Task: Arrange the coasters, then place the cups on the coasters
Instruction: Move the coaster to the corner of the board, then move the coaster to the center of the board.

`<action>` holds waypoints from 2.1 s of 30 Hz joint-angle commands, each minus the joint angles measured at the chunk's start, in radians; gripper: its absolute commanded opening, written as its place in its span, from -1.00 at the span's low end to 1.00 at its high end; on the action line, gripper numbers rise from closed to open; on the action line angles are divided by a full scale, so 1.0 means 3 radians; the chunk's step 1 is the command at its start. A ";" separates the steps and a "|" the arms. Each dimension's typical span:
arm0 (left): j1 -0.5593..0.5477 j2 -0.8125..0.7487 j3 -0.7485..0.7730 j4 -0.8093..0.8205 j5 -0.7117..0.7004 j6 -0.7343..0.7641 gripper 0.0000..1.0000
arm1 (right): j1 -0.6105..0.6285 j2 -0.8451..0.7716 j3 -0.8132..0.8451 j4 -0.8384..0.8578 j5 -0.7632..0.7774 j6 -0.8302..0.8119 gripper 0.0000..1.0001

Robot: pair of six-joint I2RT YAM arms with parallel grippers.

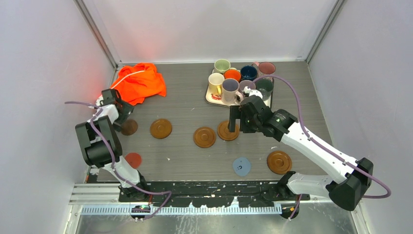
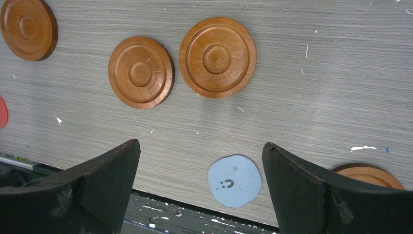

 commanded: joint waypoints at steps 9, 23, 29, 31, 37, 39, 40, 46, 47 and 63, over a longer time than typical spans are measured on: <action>0.0259 -0.0065 0.0182 -0.0485 -0.0295 0.0213 1.00 | 0.0018 -0.0004 0.0102 0.0077 -0.0060 -0.0059 1.00; -0.0004 -0.0342 0.0396 -0.0568 0.0037 0.0395 1.00 | 0.0015 0.0012 0.0145 0.0044 0.0009 -0.0065 1.00; -0.0673 -0.0488 0.0280 -0.0510 0.0073 0.0311 0.99 | 0.0018 0.0013 0.0168 0.0005 0.0146 -0.0063 1.00; -0.0893 -0.0483 0.0237 -0.0473 0.0069 0.0255 0.99 | 0.0016 0.0012 0.0177 -0.0010 0.0173 -0.0046 1.00; -0.1471 -0.0374 0.0163 -0.0312 0.0140 0.0122 0.99 | 0.0019 -0.0022 0.0126 -0.0037 0.0239 0.0005 1.00; -0.1582 -0.0328 0.0147 -0.0272 0.0149 0.0072 0.99 | 0.0016 -0.0027 0.0117 -0.0051 0.0260 0.0014 1.00; -0.1621 -0.0304 0.0145 -0.0251 0.0152 0.0051 0.99 | 0.0017 -0.0031 0.0117 -0.0061 0.0263 0.0018 1.00; -0.1808 -0.0190 0.0044 -0.0128 0.0153 -0.0071 0.99 | 0.0016 -0.0045 0.0112 -0.0098 0.0284 0.0014 1.00; -0.1820 -0.0181 0.0028 -0.0114 0.0152 -0.0085 0.99 | 0.0017 -0.0047 0.0112 -0.0102 0.0284 0.0009 1.00; -0.1829 -0.0250 -0.0424 0.0011 0.0046 -0.0172 0.99 | 0.0020 -0.0007 0.0079 -0.0094 0.0247 0.0014 1.00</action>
